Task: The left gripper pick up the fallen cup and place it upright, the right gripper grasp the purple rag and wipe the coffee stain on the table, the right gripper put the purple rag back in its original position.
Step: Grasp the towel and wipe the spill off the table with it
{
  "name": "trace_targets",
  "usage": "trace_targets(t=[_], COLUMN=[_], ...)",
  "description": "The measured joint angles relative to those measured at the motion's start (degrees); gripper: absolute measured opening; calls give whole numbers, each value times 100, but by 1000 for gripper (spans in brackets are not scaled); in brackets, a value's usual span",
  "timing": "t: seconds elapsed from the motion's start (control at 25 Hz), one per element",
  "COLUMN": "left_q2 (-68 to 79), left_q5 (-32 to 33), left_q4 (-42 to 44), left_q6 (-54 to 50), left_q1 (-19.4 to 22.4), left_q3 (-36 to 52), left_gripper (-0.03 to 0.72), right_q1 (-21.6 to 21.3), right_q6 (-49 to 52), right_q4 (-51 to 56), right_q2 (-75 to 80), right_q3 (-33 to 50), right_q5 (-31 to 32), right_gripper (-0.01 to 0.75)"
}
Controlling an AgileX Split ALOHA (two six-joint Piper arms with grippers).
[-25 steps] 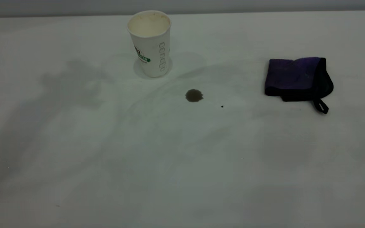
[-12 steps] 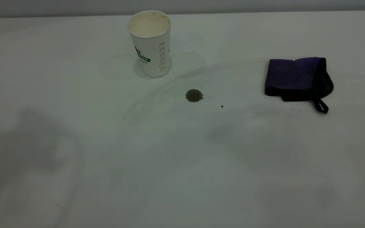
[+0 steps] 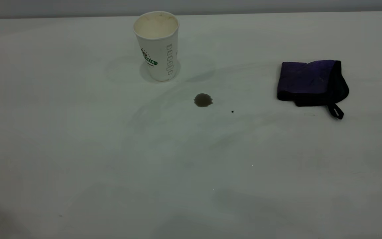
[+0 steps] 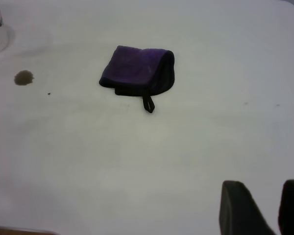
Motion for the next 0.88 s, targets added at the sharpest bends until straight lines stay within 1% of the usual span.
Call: trace_targets(t=[0.2, 0.32, 0.44, 0.68, 0.8, 0.88], left_q2=[-1045, -1633, -2275, -3319, -3621, -3786], left_q5=[0, -29, -96, -219, -218, -218], left_q4=[55, 96, 172, 172, 172, 172], left_q6=[-583, -684, -758, -790, -883, -895], left_q1=[0, 62, 432, 1236, 1521, 1609], left_q3=[1125, 1635, 1991, 2422, 2538, 2569], left_gripper=[505, 505, 505, 505, 505, 505], right_q1=[0, 0, 0, 0, 0, 0], right_q6=[0, 0, 0, 0, 0, 0], right_q4=[0, 0, 0, 0, 0, 0], right_q2=[0, 0, 0, 0, 0, 0], right_q3=[0, 0, 0, 0, 0, 0], right_q5=[0, 0, 0, 0, 0, 0], right_gripper=[238, 238, 238, 238, 238, 238])
